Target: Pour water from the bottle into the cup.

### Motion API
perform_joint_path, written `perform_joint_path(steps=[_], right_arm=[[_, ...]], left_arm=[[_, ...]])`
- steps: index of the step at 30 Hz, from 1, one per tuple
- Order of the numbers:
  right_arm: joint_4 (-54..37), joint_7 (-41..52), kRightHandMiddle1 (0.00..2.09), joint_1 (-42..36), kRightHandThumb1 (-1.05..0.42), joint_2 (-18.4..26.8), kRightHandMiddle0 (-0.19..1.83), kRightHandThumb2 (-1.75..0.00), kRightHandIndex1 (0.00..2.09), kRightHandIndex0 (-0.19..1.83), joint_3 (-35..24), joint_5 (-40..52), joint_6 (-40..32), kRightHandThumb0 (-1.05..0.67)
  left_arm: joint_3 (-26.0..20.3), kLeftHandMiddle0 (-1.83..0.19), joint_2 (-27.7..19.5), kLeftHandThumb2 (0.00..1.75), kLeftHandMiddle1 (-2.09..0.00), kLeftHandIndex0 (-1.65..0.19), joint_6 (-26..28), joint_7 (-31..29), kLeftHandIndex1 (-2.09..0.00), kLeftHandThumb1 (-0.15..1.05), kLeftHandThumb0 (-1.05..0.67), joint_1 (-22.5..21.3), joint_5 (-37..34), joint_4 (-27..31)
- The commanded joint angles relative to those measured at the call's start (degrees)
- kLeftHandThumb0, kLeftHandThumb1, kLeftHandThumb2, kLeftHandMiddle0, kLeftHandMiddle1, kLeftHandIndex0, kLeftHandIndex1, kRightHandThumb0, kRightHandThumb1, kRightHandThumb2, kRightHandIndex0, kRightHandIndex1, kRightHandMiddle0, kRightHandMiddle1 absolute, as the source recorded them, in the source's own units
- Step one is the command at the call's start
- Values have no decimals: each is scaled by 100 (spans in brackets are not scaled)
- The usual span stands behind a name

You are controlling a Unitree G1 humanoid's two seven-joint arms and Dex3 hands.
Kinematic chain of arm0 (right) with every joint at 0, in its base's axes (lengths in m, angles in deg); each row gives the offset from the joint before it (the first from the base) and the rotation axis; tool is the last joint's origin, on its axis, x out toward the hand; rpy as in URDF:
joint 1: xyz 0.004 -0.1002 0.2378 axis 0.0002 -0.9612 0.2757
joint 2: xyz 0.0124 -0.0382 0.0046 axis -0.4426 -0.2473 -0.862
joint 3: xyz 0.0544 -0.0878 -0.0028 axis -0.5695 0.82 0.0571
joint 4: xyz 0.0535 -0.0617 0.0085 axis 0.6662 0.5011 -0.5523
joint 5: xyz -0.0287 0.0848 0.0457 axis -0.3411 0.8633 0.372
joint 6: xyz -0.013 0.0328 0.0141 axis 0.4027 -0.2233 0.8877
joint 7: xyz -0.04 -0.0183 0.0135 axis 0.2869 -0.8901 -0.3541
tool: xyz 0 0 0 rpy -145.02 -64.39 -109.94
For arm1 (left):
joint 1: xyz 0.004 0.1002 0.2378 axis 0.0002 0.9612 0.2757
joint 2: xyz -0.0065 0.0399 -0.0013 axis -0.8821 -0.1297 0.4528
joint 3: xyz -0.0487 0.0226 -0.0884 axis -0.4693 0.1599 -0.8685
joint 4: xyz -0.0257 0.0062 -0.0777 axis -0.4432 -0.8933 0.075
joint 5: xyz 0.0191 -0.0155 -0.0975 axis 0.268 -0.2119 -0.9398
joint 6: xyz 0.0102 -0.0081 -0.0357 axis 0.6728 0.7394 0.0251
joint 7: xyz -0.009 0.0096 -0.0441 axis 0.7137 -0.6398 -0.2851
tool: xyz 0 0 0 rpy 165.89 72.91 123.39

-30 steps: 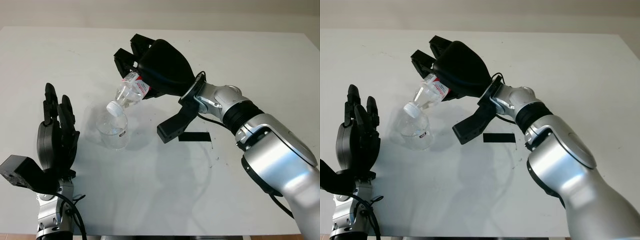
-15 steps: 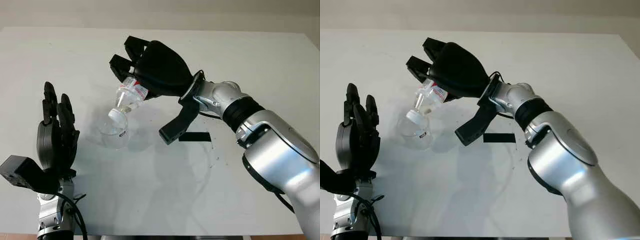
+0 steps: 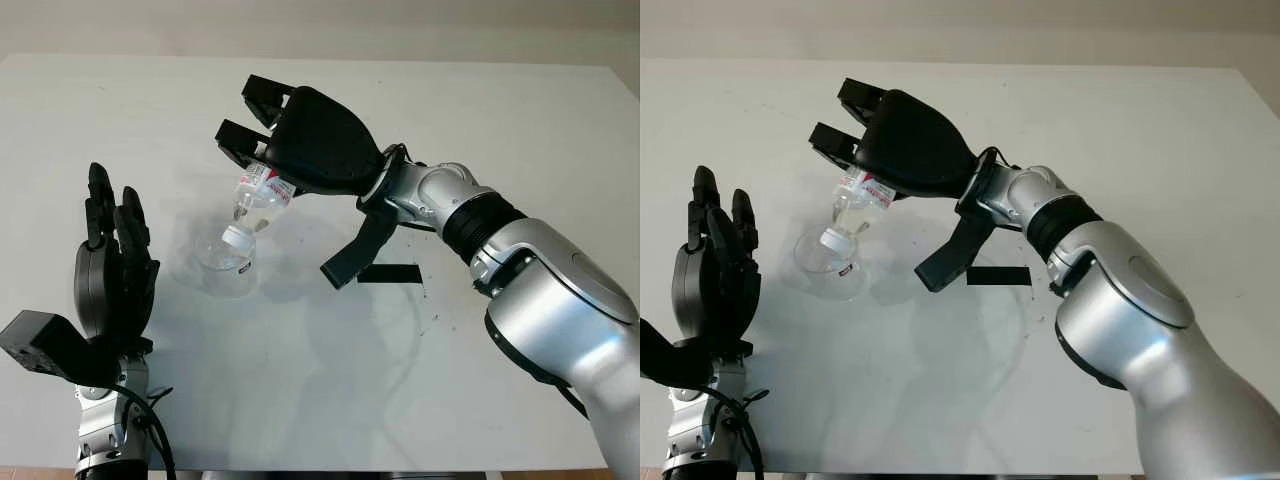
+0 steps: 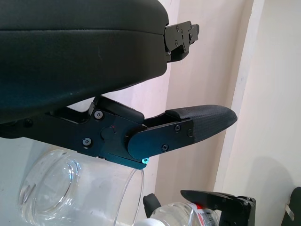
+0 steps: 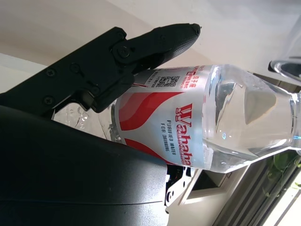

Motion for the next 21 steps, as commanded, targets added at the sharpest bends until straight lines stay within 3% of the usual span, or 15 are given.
perform_joint_path(steps=[1, 5, 11, 15, 18, 21], right_arm=[[-33, 26, 209, 148, -105, -38, 76, -34, 209, 123, -142, 192, 93, -51], [61, 845, 209, -34, -105, -104, 75, -28, 209, 116, -777, 1179, 778, -50], [115, 3973, 209, -523, -105, -370, 62, -46, 209, 111, -2682, 4061, 1295, -44], [-5, 5444, 209, -825, -105, -504, 60, -52, 209, 107, -3708, 5473, 874, -43], [-192, 6013, 209, -1051, -105, -544, 66, -54, 209, 104, -4228, 6079, 371, -44], [-478, 6890, 209, -1376, -105, -686, 81, -55, 209, 116, -4930, 7042, -336, -43]], left_arm=[[55, 14, 176, 66, -5, 18, -60, -8, -5, 105, -73, 180, -7, -220], [52, 13, 190, 65, -6, 18, -79, -16, -5, 105, -74, 165, -18, -254], [18, 14, 169, 66, -5, 19, -81, -52, -5, 105, -74, 188, -59, -263], [-23, 13, 170, 65, -6, 18, -59, -52, -6, 105, -73, 186, -131, -255], [-50, 12, 150, 64, -6, 17, -73, -63, -6, 105, -73, 190, -156, -259], [-77, 12, 109, 64, -6, 17, -61, -88, -6, 105, -73, 198, -156, -260]])
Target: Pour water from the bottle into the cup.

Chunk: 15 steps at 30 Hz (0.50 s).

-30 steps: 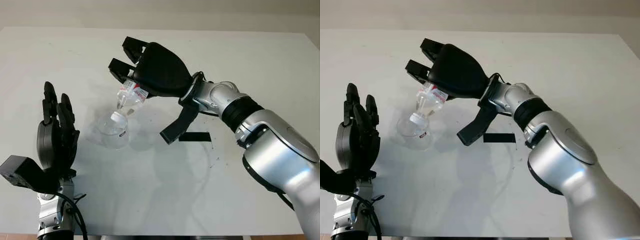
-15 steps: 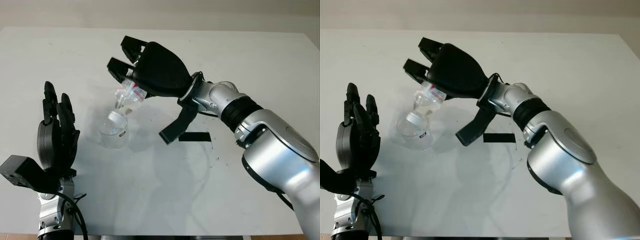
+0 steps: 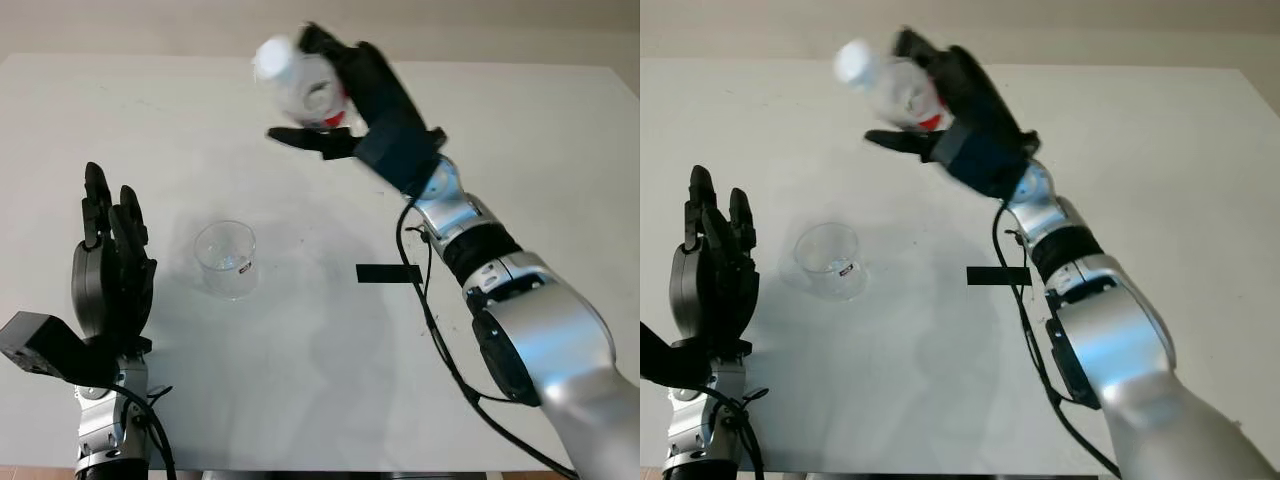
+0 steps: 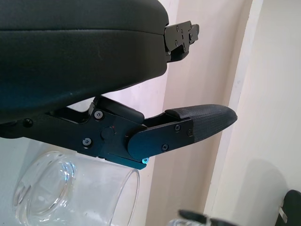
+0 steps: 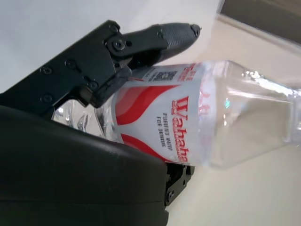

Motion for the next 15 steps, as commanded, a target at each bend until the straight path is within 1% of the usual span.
perform_joint_path(steps=[1, 3, 7, 10, 15], right_arm=[[-338, 553, 209, -219, -105, -125, 89, -57, 209, 125, -429, 547, -446, -42], [-606, 1078, 209, -405, -105, -141, 94, -58, 209, 130, -676, 956, -1047, -42], [-1380, 1665, 209, -860, -105, -113, 106, -63, 209, 138, -905, 1410, -2178, -41], [-2124, 1761, 209, -1238, -105, -74, 110, -63, 209, 138, -976, 1579, -2928, -41], [-3370, 1758, 209, -1905, -105, 73, 109, -62, 209, 136, -1004, 1636, -3835, -41]], left_arm=[[0, 12, 96, 64, -6, 17, -14, -25, -6, 105, -73, 222, -22, -218], [-3, 12, 73, 64, -6, 16, 26, -28, -6, 105, -73, 232, -18, -191], [-6, 12, 50, 64, -5, 17, 92, -38, -6, 105, -74, 237, -38, -145], [-5, 12, 41, 64, -5, 17, 133, -47, -6, 105, -74, 246, -58, -114], [19, 12, 21, 64, -5, 18, 143, -53, -5, 105, -73, 275, -7, -79]])
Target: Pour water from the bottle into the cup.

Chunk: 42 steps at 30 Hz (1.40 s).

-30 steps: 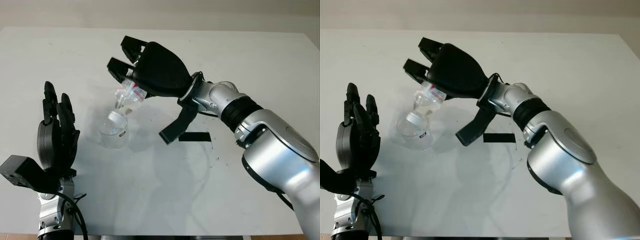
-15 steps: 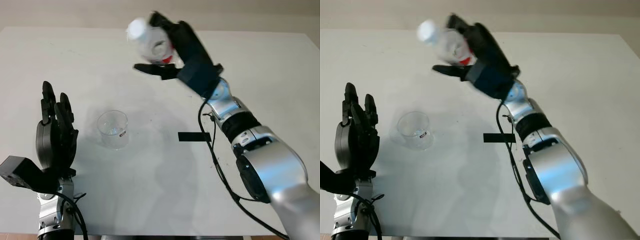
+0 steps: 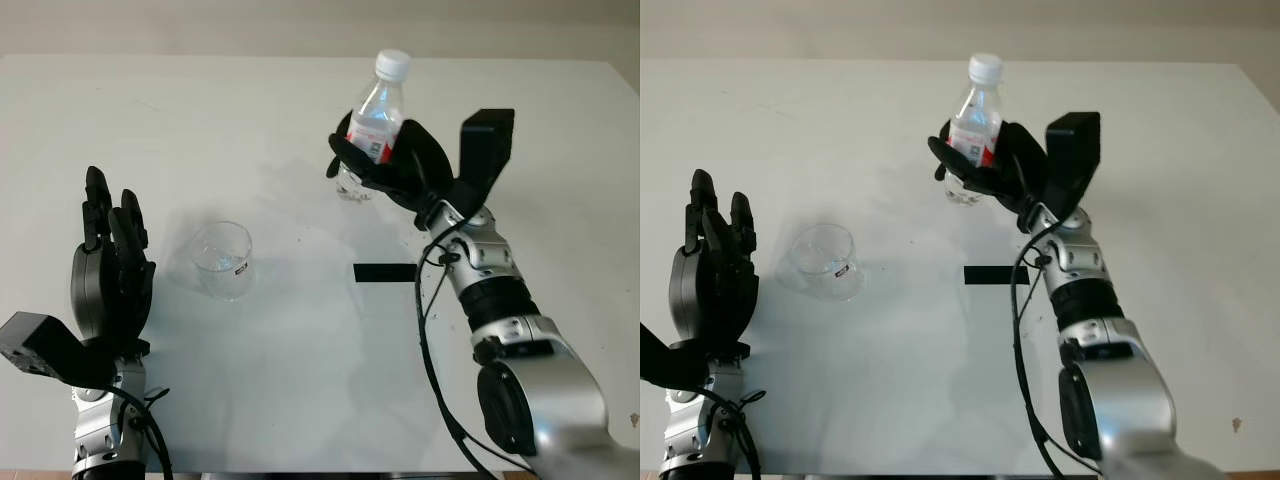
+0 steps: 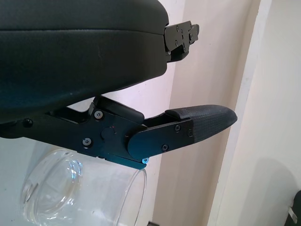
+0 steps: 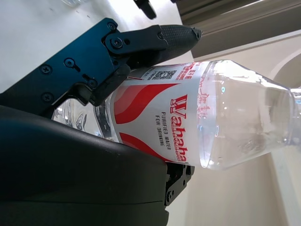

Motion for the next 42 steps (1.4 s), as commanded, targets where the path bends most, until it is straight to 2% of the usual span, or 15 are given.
perform_joint_path(steps=[1, 10, 18, 33, 42], right_arm=[[-636, -28, 209, -298, -105, 145, 109, -61, 209, 136, -21, 10, -261, -42], [-2240, -170, 209, -1503, -105, 382, 105, -56, 209, 134, -1, -224, -408, -43], [-3245, -441, 209, -2205, -105, 463, 92, -56, 209, 120, 143, -535, -654, -43], [-3141, -658, 209, -2425, -105, 217, 91, -57, 209, 125, 351, -600, -918, -46], [-2859, -706, 209, -2503, -105, 105, 91, -59, 209, 126, 513, -797, -463, -47]], left_arm=[[22, 13, 73, 65, -5, 18, -11, -39, -5, 105, -73, 222, 7, -113], [-35, 13, 19, 64, -5, 18, 113, -82, -5, 105, -73, 257, -86, -25], [-55, 14, -7, 66, -5, 19, 124, -132, -5, 105, -73, 312, -125, 43], [-39, 15, -4, 67, -5, 19, 128, -130, -5, 105, -73, 392, -117, 141], [-48, 15, -6, 67, -5, 19, 147, -115, -5, 105, -73, 400, -125, 144]])
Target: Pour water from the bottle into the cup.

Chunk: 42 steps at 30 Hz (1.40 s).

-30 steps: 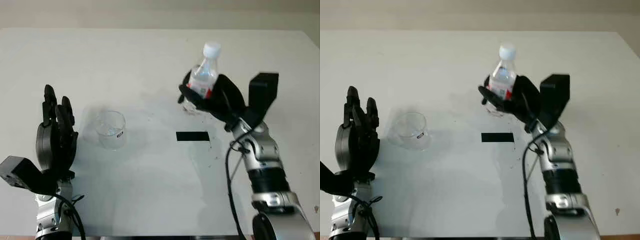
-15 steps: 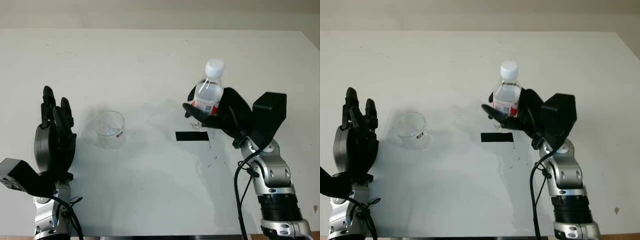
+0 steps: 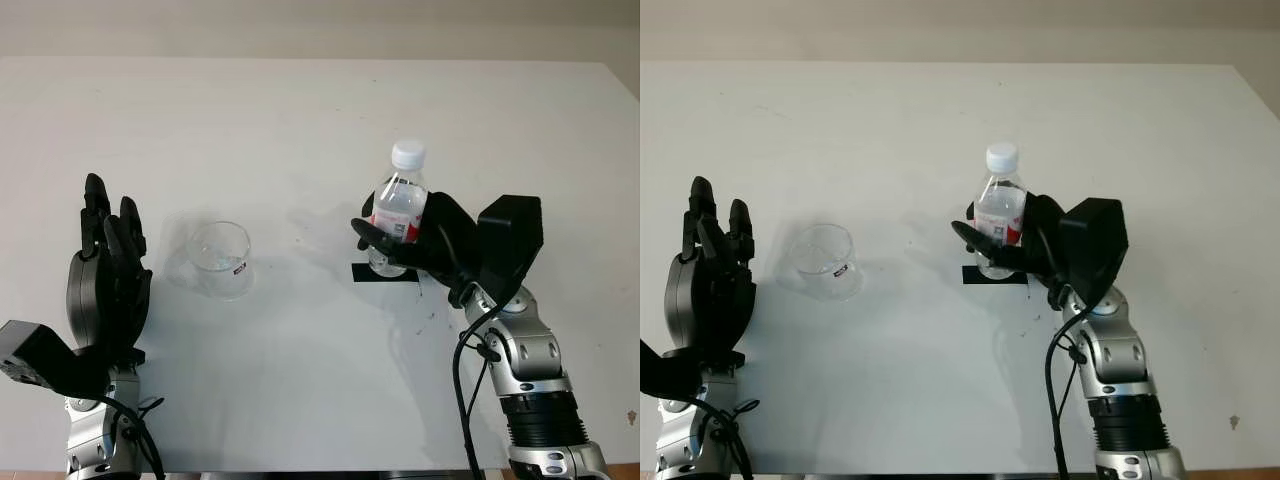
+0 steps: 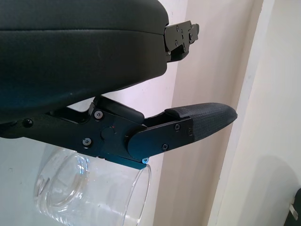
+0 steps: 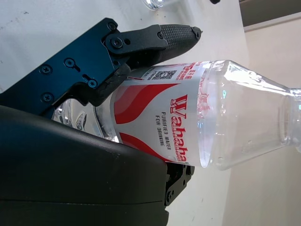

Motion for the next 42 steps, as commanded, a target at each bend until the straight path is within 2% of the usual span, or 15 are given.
perform_joint_path(steps=[1, 10, 14, 16, 23, 34, 37, 38, 39, 40, 42], right_arm=[[60, 17, 209, -15, -105, -45, 91, -60, 209, 126, 29, -28, 216, -47], [351, 106, 209, -88, -105, -73, 93, -61, 209, 122, 129, -179, 879, -49], [411, 170, 209, -215, -105, -59, 87, -60, 209, 110, 208, -314, 1424, -47], [410, 225, 209, -243, -105, -42, 79, -58, 209, 104, 227, -318, 1436, -48], [447, 223, 209, -383, -105, -139, 33, -38, 209, 62, 239, -329, 1490, -51], [273, 41, 209, -788, -105, -316, -2, -26, 209, 31, 97, -114, 1510, -54], [231, 59, 201, -861, -105, -377, -15, -18, 204, 4, 9, 83, 1410, -54], [237, 102, 189, -881, -105, -372, -17, -15, 193, -1, -13, 147, 1422, -55], [248, 149, 172, -897, -105, -348, -18, -12, 170, -4, -23, 185, 1445, -56], [268, 217, 139, -910, -104, -309, -18, -8, 130, -5, -23, 200, 1493, -59], [281, 326, 88, -939, -104, -207, -14, -6, 63, 2, 6, 134, 1590, -63]], left_arm=[[-18, 15, 43, 66, -6, 19, 26, -3, -5, 105, -73, 163, -17, -71], [-49, 15, 0, 67, -5, 19, -5, -44, -5, 105, -73, 161, -22, -74], [-57, 15, -11, 67, -5, 19, -5, -60, -5, 105, -72, 177, -12, -61], [-60, 14, -5, 67, -6, 19, 30, -30, -5, 105, -72, 182, -6, -38], [-84, 14, -61, 67, -6, 19, 35, -53, -5, 105, -72, 149, -9, -47], [-121, 13, -137, 67, -6, 19, 67, -89, -5, 105, -72, 69, -28, -129], [-119, 13, -159, 67, -6, 19, 39, -103, -5, 105, -73, 37, -2, -169], [-116, 13, -167, 67, -6, 19, 35, -103, -5, 105, -73, 32, 11, -173], [-113, 13, -174, 67, -6, 19, 32, -92, -5, 105, -73, 27, 31, -177], [-111, 13, -177, 68, -6, 18, 30, -83, -5, 105, -73, 24, 42, -176], [-111, 12, -175, 68, -6, 18, 47, -73, -5, 105, -73, 34, 35, -157]])
